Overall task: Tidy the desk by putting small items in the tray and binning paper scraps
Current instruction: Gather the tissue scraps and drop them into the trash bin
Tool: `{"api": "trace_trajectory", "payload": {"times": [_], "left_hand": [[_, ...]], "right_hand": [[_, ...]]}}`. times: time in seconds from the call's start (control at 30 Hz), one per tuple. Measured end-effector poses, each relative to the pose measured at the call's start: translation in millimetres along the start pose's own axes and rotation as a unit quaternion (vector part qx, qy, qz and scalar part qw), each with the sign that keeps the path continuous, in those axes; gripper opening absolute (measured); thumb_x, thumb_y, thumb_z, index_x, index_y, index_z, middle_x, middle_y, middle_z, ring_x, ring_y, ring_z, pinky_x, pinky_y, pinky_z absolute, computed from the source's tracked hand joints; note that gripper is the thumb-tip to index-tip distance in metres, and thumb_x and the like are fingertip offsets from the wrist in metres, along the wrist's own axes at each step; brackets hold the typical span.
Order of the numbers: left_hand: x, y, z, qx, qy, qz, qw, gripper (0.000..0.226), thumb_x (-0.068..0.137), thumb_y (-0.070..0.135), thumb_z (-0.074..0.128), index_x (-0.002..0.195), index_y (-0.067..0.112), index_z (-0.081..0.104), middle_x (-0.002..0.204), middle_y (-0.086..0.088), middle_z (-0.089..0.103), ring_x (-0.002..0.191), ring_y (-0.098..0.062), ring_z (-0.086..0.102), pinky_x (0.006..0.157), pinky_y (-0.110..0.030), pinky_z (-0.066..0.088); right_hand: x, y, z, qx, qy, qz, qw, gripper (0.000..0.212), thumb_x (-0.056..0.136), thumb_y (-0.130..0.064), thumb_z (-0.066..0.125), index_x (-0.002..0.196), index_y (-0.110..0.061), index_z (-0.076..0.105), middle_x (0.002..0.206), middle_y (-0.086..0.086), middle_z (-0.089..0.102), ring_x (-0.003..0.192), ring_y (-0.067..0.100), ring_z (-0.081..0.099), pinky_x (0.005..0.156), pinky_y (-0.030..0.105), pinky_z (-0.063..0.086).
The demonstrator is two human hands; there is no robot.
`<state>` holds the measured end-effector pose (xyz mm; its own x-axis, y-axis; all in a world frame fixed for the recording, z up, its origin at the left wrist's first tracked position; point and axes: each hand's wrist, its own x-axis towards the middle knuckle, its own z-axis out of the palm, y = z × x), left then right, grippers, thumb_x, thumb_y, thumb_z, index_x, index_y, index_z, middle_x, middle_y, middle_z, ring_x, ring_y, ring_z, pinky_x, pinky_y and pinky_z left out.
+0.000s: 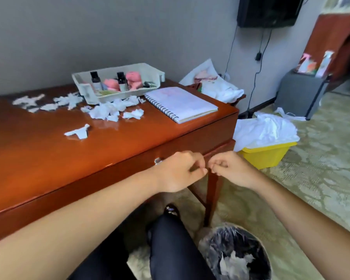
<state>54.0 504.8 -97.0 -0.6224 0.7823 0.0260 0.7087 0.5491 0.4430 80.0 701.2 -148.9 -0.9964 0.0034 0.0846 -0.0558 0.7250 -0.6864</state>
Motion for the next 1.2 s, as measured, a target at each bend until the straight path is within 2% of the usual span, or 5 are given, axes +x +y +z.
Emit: {"api": "trace_trajectory", "payload": {"times": [0.23,0.37,0.57,0.9,1.2], "left_hand": [[-56,-37,-79,0.092,0.142,-0.029,0.985,0.025,0.094,0.028,0.051,0.112,0.013,0.057,0.114,-0.007,0.057,0.109,-0.022,0.051,0.094,-0.028,0.036],[-77,-83,-85,0.133,0.224,-0.137,0.956,0.041,0.09,0.033,0.054,0.127,0.016,0.05,0.134,-0.006,0.045,0.128,-0.025,0.039,0.108,-0.034,0.031],[-82,-153,-96,0.086,0.288,-0.327,0.896,0.086,0.081,0.057,0.059,0.148,0.021,0.019,0.158,-0.008,0.015,0.147,-0.026,0.01,0.119,-0.043,0.017],[-31,-209,-121,0.105,0.248,-0.225,0.936,0.075,0.084,0.061,0.051,0.147,0.041,0.015,0.16,-0.001,0.004,0.148,-0.022,-0.001,0.116,-0.046,0.01],[-12,-229,-132,0.074,0.219,-0.209,0.95,0.037,0.095,0.037,0.045,0.125,0.016,0.046,0.128,-0.005,0.049,0.121,-0.025,0.044,0.101,-0.037,0.034]], "right_hand": [[31,-114,10,0.058,0.095,-0.158,0.981,0.022,0.086,-0.006,0.06,0.073,-0.024,0.066,0.062,0.001,0.063,0.05,0.008,0.057,0.053,0.019,0.048],[63,-143,42,-0.013,0.071,-0.205,0.976,0.011,0.085,-0.014,0.063,0.094,-0.018,0.069,0.088,-0.004,0.063,0.086,0.012,0.057,0.08,0.026,0.043],[117,-171,78,-0.144,0.028,-0.138,0.98,0.054,0.089,-0.041,0.055,0.139,-0.027,0.037,0.143,-0.002,0.033,0.133,0.021,0.029,0.109,0.041,0.028],[203,-173,93,-0.197,0.015,-0.074,0.977,0.066,0.089,-0.063,0.035,0.146,-0.035,0.019,0.16,-0.001,0.004,0.148,0.024,0.0,0.116,0.05,0.011],[230,-178,95,-0.17,-0.004,-0.127,0.977,0.063,0.086,-0.056,0.05,0.142,-0.032,0.033,0.153,-0.003,0.024,0.14,0.022,0.027,0.114,0.041,0.023]]}}
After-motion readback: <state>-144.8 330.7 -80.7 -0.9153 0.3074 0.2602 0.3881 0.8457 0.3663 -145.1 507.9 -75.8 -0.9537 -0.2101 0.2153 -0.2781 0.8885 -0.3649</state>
